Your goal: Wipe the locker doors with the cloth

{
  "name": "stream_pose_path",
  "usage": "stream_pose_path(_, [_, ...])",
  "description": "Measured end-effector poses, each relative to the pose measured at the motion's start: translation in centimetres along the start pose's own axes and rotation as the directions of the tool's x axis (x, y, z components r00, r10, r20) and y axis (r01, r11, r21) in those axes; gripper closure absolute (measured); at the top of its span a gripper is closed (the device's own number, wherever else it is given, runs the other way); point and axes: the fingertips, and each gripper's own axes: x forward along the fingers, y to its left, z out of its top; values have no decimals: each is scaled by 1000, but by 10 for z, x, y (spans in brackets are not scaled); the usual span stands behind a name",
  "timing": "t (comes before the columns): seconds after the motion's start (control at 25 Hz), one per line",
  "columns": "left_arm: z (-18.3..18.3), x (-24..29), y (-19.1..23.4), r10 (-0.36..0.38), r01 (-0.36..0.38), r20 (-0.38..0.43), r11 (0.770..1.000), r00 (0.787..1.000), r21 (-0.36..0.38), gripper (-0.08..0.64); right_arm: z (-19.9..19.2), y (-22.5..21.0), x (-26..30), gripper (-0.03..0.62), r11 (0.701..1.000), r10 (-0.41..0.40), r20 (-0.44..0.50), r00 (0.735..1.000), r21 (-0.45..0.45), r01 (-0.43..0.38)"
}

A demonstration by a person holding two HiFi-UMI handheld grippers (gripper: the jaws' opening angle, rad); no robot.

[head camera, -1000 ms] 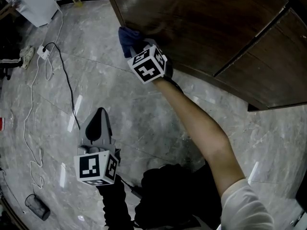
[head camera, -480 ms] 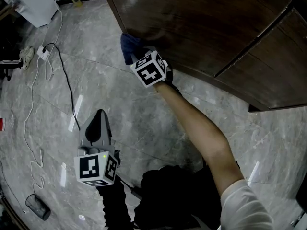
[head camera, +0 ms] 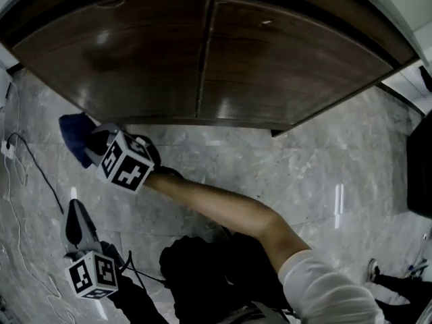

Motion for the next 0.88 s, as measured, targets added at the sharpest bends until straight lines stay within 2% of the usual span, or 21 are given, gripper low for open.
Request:
stream_pose_path(0.08, [35,-4,-15,-29,29,-17,999,999,14,560,22,6,-43,515,999,12,9,1000,48,-13])
stream_pose_path(0.24, [109,-11,-49,-151,153,-75,988,986,22,560,61,14,-142,515,988,-52,-8,999,144,53])
stream_pose_path(0.48, [231,-65,-76,-206,215,-99,972,973,90,560,158,50,-277,515,962,-157,24,987,230,147])
stream_pose_path(0.56, [263,-86,-90,-246,259,-125,961,961,100,560,195,58,-324,515,935,-220,55,974,295,195])
stream_pose_path(0.68, [309,-119,-115,-324,342,-169,935,931,93,560,246,68,-394,515,871,-349,66,935,390,298])
stream_pose_path(0.8, [361,-148,-134,-386,404,-174,912,906,78,560,295,77,-453,515,811,-468,51,882,421,405])
stream_pose_path(0.88, [396,-165,-147,-436,453,-170,889,884,74,560,328,86,-483,515,783,-522,39,852,418,461])
